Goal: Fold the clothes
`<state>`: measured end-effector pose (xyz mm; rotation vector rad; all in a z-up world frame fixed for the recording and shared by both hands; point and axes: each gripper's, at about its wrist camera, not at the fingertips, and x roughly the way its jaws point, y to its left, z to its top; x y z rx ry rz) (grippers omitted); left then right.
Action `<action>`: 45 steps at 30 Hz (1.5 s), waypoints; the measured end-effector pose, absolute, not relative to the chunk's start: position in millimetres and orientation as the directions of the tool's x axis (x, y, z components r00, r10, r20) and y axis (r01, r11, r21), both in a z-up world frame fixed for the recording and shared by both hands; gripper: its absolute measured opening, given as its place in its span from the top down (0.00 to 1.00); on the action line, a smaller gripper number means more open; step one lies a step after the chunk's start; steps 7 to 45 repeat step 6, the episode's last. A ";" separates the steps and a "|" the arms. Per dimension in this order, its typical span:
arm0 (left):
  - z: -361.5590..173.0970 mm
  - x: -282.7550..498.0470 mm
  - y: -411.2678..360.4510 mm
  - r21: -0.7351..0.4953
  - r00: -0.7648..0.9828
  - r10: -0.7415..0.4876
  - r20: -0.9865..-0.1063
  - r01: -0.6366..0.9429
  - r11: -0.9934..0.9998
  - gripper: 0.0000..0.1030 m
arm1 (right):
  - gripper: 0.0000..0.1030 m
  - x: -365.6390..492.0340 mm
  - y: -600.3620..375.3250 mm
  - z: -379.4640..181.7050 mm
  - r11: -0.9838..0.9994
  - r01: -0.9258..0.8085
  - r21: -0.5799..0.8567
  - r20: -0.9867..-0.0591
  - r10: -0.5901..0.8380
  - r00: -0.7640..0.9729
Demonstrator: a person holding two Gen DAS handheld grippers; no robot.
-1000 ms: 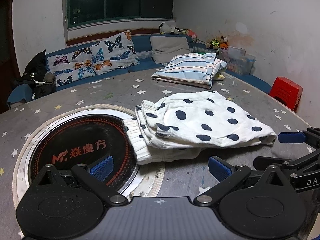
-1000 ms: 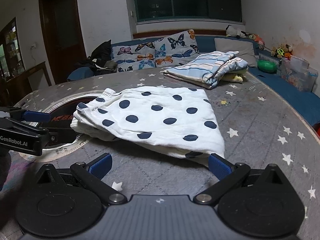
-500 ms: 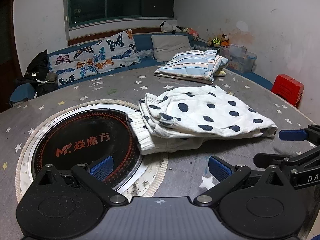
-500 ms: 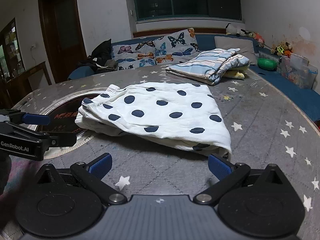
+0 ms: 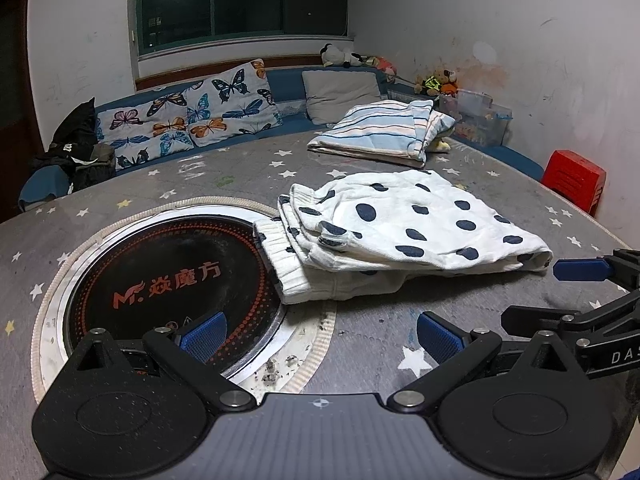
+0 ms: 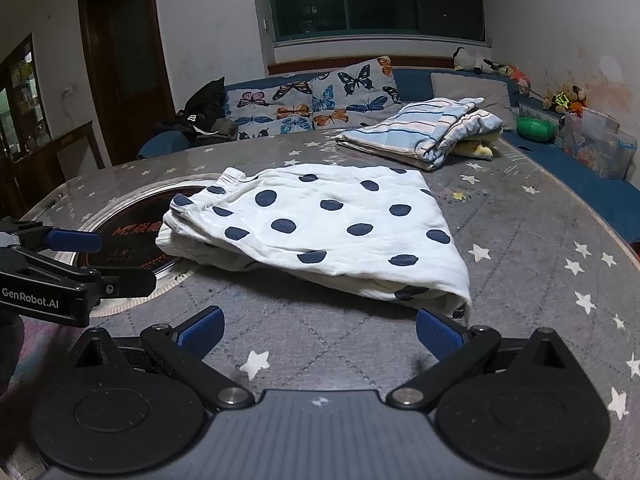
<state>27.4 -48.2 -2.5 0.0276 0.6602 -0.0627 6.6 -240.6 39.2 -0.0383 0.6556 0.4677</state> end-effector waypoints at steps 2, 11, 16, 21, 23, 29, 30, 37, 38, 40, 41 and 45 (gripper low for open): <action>-2.6 27.1 -48.5 0.009 0.790 -0.046 -0.611 0.065 0.998 0.00 | 0.00 6.4 -240.5 39.0 0.895 -0.431 0.112 -0.596 0.408 0.692; -2.1 26.9 -48.7 0.010 0.790 -0.052 -0.611 0.073 0.997 0.00 | 0.00 6.0 -240.9 39.0 0.895 -0.431 0.113 -0.594 0.408 0.693; -2.1 26.9 -48.7 0.010 0.790 -0.052 -0.611 0.073 0.997 0.00 | 0.00 6.0 -240.9 39.0 0.895 -0.431 0.113 -0.594 0.408 0.693; -2.1 26.9 -48.7 0.010 0.790 -0.052 -0.611 0.073 0.997 0.00 | 0.00 6.0 -240.9 39.0 0.895 -0.431 0.113 -0.594 0.408 0.693; -2.1 26.9 -48.7 0.010 0.790 -0.052 -0.611 0.073 0.997 0.00 | 0.00 6.0 -240.9 39.0 0.895 -0.431 0.113 -0.594 0.408 0.693; -2.1 26.9 -48.7 0.010 0.790 -0.052 -0.611 0.073 0.997 0.00 | 0.00 6.0 -240.9 39.0 0.895 -0.431 0.113 -0.594 0.408 0.693; -2.1 26.9 -48.7 0.010 0.790 -0.052 -0.611 0.073 0.997 0.00 | 0.00 6.0 -240.9 39.0 0.895 -0.431 0.113 -0.594 0.408 0.693; -2.1 26.9 -48.7 0.010 0.790 -0.052 -0.611 0.073 0.997 0.00 | 0.00 6.0 -240.9 39.0 0.895 -0.431 0.113 -0.594 0.408 0.693; -2.1 26.9 -48.7 0.010 0.790 -0.052 -0.611 0.073 0.997 0.00 | 0.00 6.0 -240.9 39.0 0.895 -0.431 0.113 -0.594 0.408 0.693; -2.1 26.9 -48.7 0.010 0.790 -0.052 -0.611 0.073 0.997 0.00 | 0.00 6.0 -240.9 39.0 0.895 -0.431 0.113 -0.594 0.408 0.693; -2.1 26.9 -48.7 0.010 0.790 -0.052 -0.611 0.073 0.997 0.00 | 0.00 6.0 -240.9 39.0 0.895 -0.431 0.113 -0.594 0.408 0.693; -2.1 26.9 -48.7 0.010 0.790 -0.052 -0.611 0.073 0.997 0.00 | 0.00 6.0 -240.9 39.0 0.895 -0.431 0.113 -0.594 0.408 0.693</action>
